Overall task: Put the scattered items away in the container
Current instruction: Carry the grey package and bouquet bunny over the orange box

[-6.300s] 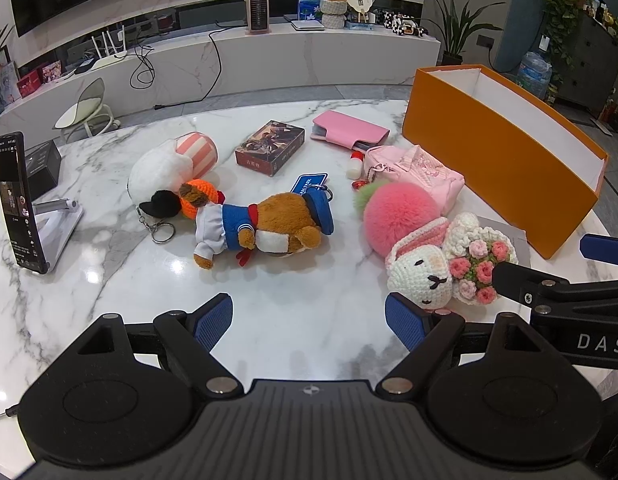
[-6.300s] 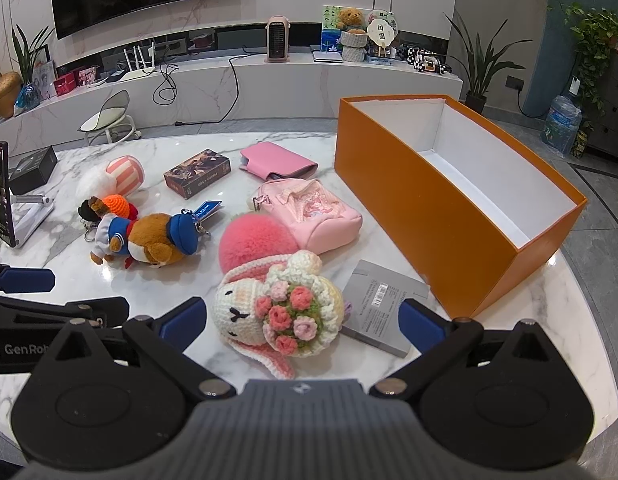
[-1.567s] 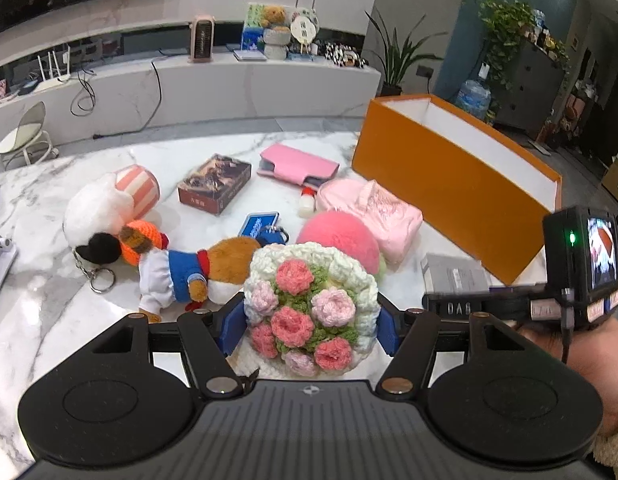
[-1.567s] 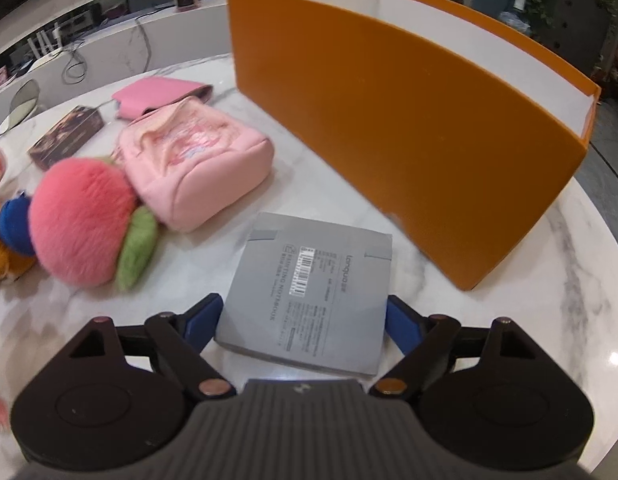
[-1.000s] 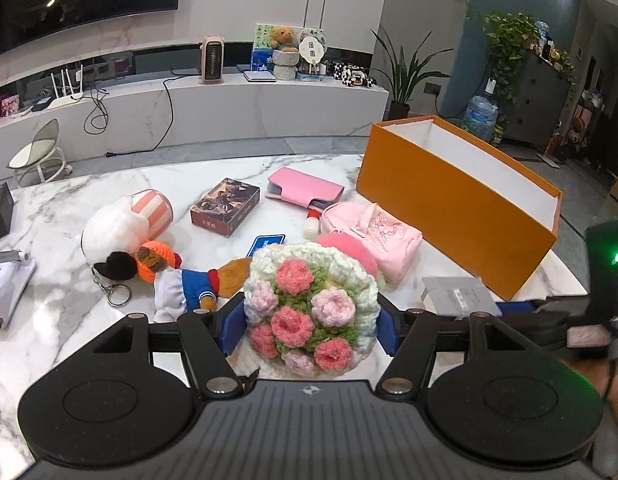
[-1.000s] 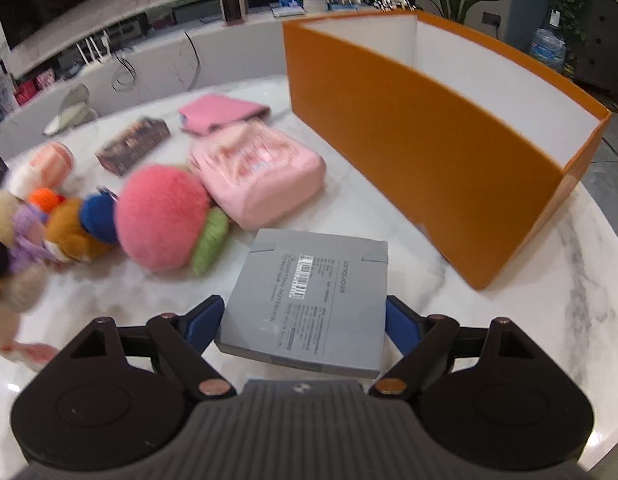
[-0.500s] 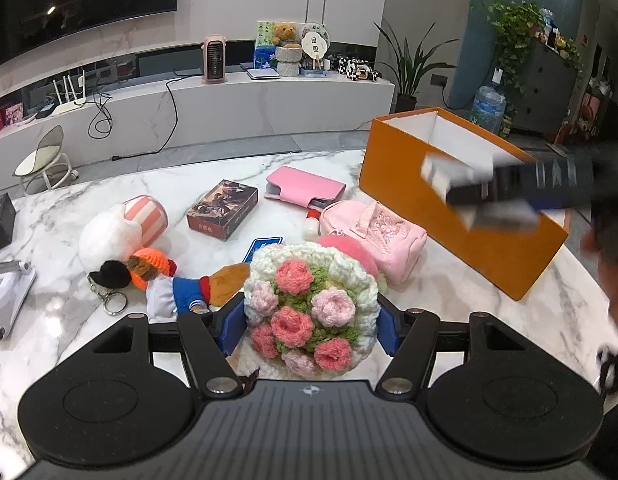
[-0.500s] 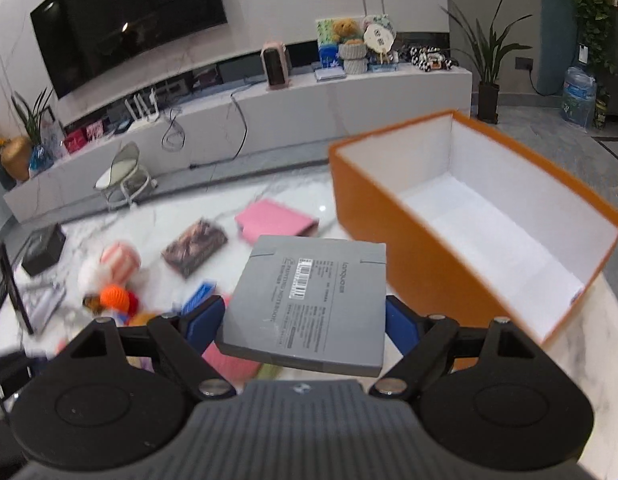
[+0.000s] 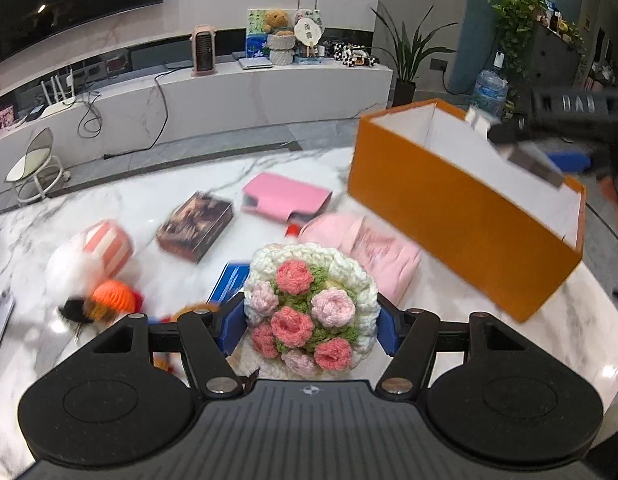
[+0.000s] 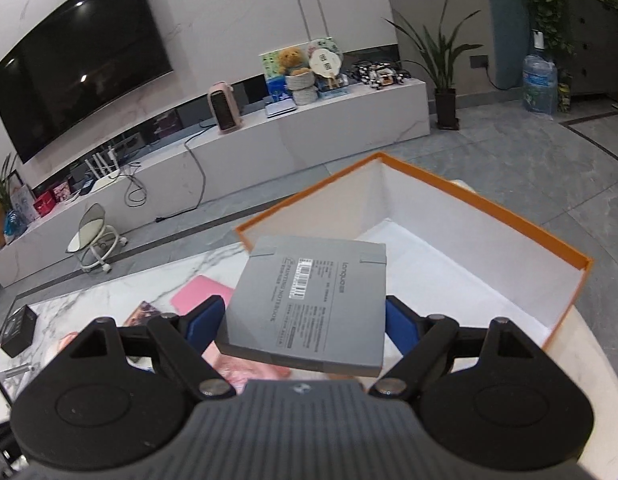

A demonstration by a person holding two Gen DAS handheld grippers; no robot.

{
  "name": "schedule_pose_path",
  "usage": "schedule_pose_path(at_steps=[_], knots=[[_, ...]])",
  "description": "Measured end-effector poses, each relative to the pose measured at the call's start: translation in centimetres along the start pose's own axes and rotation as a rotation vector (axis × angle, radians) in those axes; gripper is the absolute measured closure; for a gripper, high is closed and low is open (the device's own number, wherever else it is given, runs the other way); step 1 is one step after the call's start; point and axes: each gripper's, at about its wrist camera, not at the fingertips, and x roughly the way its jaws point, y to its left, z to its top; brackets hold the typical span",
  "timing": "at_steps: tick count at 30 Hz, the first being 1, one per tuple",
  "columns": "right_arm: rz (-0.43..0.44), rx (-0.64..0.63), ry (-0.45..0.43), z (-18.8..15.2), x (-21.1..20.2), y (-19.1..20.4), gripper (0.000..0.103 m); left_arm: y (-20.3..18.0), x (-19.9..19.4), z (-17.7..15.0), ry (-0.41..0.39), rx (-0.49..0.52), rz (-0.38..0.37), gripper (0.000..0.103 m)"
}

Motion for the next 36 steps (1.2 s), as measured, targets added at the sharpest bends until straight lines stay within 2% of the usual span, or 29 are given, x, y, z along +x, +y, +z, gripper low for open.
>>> schedule_pose_path(at_steps=[6,13,25,31,36], knots=[[-0.064,0.016,-0.003,0.7,0.7,-2.3,0.017,-3.1,0.9,4.4,-0.028,0.026,-0.034,0.029],[-0.105,0.097,-0.001,2.1,1.0,-5.7,0.017,-7.2,1.9,9.2,-0.057,0.083,-0.065,0.029],[-0.132,0.160,0.024,3.2,2.7,-8.4,0.017,-13.0,4.5,14.6,-0.078,0.160,-0.106,0.029],[-0.159,0.168,0.045,3.6,4.1,-9.6,0.017,-14.1,7.8,15.6,-0.046,0.136,-0.119,0.029],[-0.219,0.144,0.047,3.8,5.0,-10.2,0.017,-14.0,11.0,15.9,-0.008,0.032,-0.168,0.029]])
